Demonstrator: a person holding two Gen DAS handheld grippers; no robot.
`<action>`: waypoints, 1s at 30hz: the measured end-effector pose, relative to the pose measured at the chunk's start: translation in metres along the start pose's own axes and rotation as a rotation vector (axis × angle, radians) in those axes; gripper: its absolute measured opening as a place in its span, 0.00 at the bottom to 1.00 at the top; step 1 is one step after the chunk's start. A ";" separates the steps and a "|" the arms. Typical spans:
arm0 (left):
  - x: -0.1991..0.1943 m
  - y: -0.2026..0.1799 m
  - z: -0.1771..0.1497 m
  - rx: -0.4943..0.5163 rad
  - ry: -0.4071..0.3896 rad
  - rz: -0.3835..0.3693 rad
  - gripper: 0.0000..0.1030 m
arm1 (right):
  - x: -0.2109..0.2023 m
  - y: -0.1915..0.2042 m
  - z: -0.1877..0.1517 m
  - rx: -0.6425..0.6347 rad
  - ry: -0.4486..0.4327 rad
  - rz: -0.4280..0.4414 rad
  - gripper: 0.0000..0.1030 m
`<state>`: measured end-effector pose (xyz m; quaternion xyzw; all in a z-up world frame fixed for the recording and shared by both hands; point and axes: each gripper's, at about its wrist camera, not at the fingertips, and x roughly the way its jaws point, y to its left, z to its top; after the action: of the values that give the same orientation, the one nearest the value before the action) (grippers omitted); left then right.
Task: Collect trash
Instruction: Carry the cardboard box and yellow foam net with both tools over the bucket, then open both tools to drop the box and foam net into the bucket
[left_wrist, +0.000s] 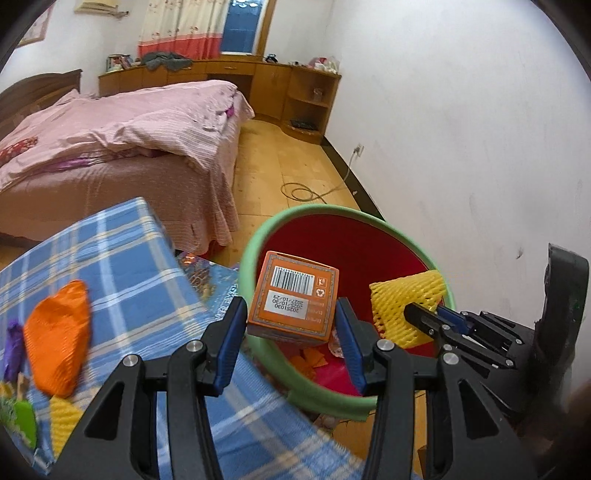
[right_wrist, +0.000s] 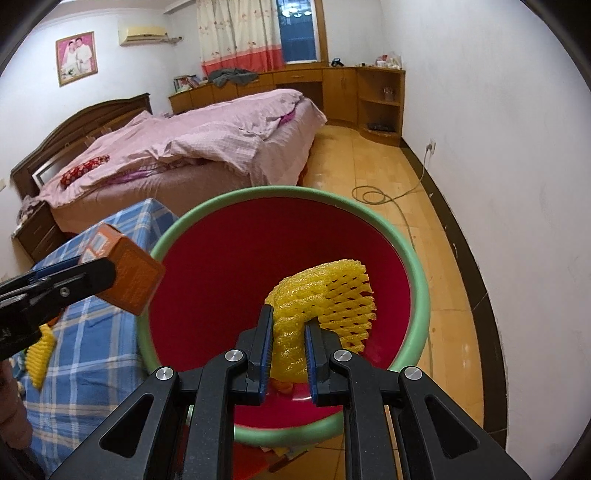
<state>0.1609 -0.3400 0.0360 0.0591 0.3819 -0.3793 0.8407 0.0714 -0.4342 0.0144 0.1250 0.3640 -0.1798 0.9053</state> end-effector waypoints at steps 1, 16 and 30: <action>0.005 -0.001 0.001 0.003 0.005 -0.002 0.48 | 0.002 -0.001 0.000 0.004 0.003 0.002 0.15; 0.027 0.001 0.009 0.001 0.006 -0.031 0.54 | 0.011 -0.019 -0.005 0.063 0.019 0.077 0.29; -0.019 0.009 -0.003 -0.022 -0.027 -0.006 0.54 | -0.017 -0.006 -0.009 0.095 -0.024 0.128 0.44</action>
<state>0.1571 -0.3214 0.0454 0.0438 0.3748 -0.3784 0.8452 0.0521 -0.4325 0.0199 0.1886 0.3355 -0.1402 0.9123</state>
